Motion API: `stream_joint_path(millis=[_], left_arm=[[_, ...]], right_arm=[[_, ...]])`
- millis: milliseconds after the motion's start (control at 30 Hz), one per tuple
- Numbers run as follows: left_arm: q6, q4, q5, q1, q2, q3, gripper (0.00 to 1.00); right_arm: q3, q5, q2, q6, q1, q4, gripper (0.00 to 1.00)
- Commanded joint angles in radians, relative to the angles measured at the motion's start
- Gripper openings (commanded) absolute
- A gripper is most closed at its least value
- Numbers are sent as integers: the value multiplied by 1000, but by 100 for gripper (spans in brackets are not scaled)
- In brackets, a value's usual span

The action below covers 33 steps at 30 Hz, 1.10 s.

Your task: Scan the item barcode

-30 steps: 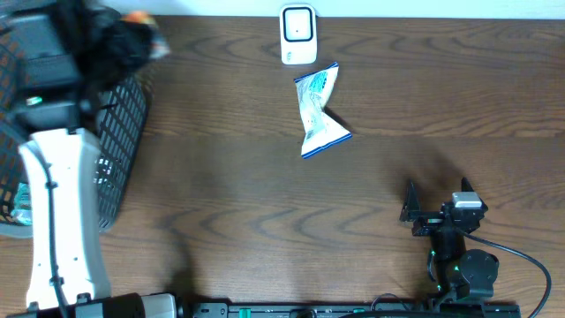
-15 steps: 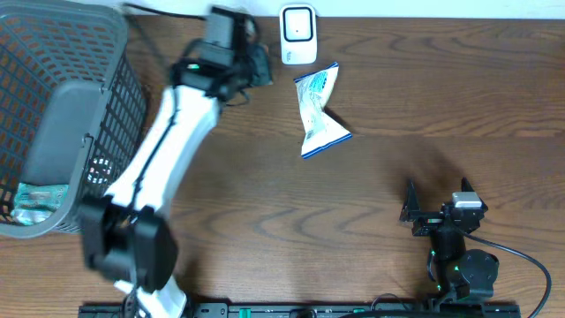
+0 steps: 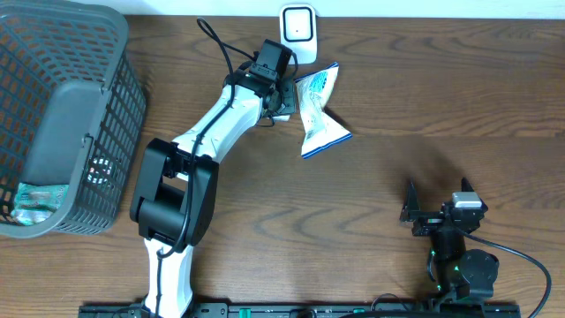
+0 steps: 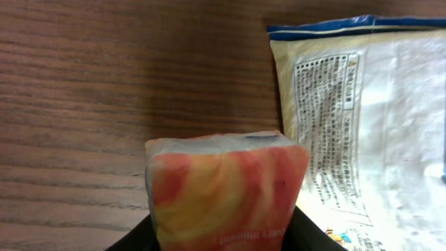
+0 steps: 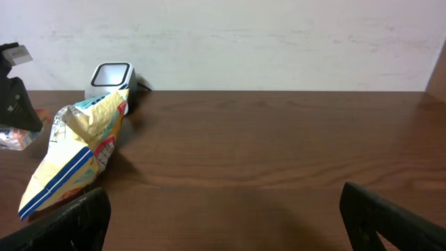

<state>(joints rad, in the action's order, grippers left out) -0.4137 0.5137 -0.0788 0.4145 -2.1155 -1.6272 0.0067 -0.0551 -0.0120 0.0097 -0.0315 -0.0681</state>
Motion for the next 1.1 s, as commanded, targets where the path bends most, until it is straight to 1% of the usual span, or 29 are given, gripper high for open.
stream_joint_path(millis=[0,133,167,267,300,400,467,567,700,767,900,1067], left_arm=[[10,-3,16,-3,25,-7,44],[13,-3,12,-3,48,-7,52],[13,-3,12,-3,55,-7,59],[13,-3,12,-3,86,-7,68],[13,-4,12,-3,97,-7,70],[12,-10,13,-4,140,-7,69],[12,-23,13,-4,156,-7,65],[7,-46,12,-3,161,-7,56],[-58,-58,13,-3,150,-7,38],[-95,-65,13,-3,140,-7,27],[-173,-83,9,5,107,-7,22],[-179,-136,-65,43,60,-7,21]], right_arm=[[-1,3,5,-7,-6,-4,99],[-1,3,5,-7,-6,-4,99],[-1,3,5,-7,-6,-4,99],[-1,3,5,-7,-6,-4,99],[-1,3,5,-7,-6,-4,99],[-1,3,5,-7,-6,-4,99],[-1,3,5,-7,-6,-4,99],[-1,3,5,-7,-6,-4,99],[-1,3,5,-7,-6,-4,99],[-1,3,5,-7,-6,-4,99],[-1,3,5,-7,-6,-4,99],[-1,3,5,-7,-6,-4,99]])
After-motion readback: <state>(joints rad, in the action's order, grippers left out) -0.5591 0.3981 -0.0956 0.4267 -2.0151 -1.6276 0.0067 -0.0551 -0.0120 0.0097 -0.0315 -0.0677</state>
